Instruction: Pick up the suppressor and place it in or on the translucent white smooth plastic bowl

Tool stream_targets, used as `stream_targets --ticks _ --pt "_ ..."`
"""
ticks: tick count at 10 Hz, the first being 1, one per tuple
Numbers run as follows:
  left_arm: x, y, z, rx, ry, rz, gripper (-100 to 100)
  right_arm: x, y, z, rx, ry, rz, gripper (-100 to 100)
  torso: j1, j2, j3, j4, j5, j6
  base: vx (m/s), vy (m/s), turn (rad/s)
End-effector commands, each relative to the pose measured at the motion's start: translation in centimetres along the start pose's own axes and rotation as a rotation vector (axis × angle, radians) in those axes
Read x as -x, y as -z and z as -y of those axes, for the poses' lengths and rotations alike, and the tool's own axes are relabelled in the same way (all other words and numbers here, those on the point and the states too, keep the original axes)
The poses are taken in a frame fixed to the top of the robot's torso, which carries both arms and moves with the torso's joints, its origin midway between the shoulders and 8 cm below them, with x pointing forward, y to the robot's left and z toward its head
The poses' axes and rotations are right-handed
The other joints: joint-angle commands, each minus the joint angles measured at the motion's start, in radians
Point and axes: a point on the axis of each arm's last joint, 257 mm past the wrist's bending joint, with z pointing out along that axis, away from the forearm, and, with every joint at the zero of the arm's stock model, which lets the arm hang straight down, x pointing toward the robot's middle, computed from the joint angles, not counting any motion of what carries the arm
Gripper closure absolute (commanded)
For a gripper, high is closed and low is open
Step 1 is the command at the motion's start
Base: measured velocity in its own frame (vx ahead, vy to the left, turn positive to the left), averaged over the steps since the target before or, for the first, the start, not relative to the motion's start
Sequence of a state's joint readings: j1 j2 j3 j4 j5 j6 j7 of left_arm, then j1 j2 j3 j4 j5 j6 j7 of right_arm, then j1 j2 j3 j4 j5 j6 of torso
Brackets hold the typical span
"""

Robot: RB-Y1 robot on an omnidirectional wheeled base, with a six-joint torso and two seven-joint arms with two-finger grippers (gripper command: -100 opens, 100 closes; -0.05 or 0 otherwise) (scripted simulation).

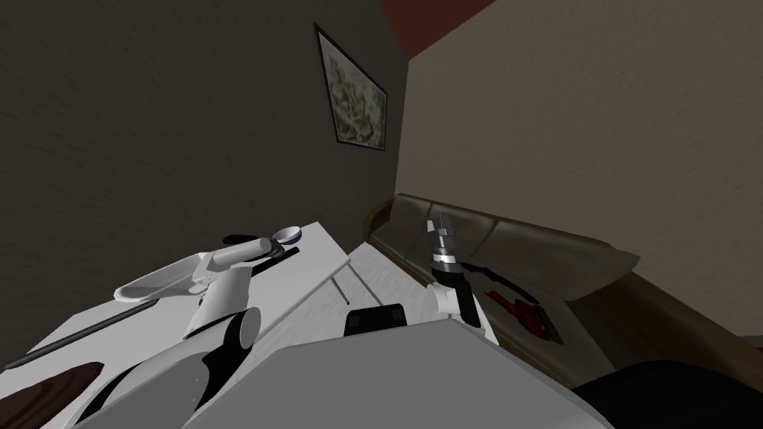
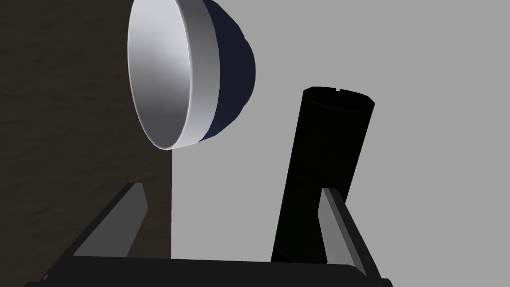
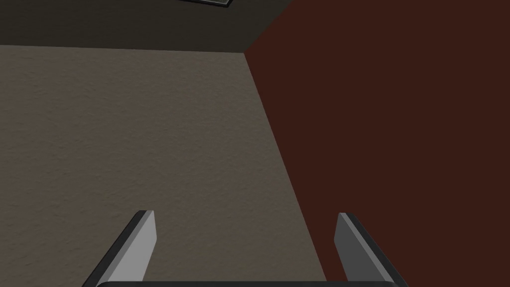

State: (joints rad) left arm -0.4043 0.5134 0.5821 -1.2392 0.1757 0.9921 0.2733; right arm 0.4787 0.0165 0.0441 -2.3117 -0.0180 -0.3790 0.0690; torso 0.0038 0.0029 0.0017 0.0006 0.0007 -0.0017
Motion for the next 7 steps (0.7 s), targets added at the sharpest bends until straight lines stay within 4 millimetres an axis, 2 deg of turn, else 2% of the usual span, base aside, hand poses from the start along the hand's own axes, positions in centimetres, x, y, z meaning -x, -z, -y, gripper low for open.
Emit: stream_targets --ticks 1,4,5,7 --pt "0.6 -0.3 -1.1 0.047 0.004 0.017 -100 0.0 0.0 0.0 0.000 0.000 0.000 0 0.000 0.000 0.000 0.000 0.000 0.000 -0.017 0.042 -0.084" --pt "2.4 -0.7 -2.7 0.153 0.013 0.062 -100 0.0 0.0 0.0 0.000 0.000 0.000 0 0.000 0.000 0.000 0.000 0.000 -0.001 -0.026 0.045 -0.105" --pt "2.9 -0.5 -2.6 0.179 0.012 0.077 -100 0.0 0.0 0.0 0.000 0.000 0.000 0 0.000 0.000 0.000 0.000 0.000 0.000 -0.026 0.076 -0.181" --pt "4.1 -0.6 -4.3 0.254 0.015 0.106 -100 0.0 0.0 0.0 0.000 0.000 0.000 0 0.002 0.000 0.000 0.000 0.001 -0.001 -0.034 0.057 -0.077"
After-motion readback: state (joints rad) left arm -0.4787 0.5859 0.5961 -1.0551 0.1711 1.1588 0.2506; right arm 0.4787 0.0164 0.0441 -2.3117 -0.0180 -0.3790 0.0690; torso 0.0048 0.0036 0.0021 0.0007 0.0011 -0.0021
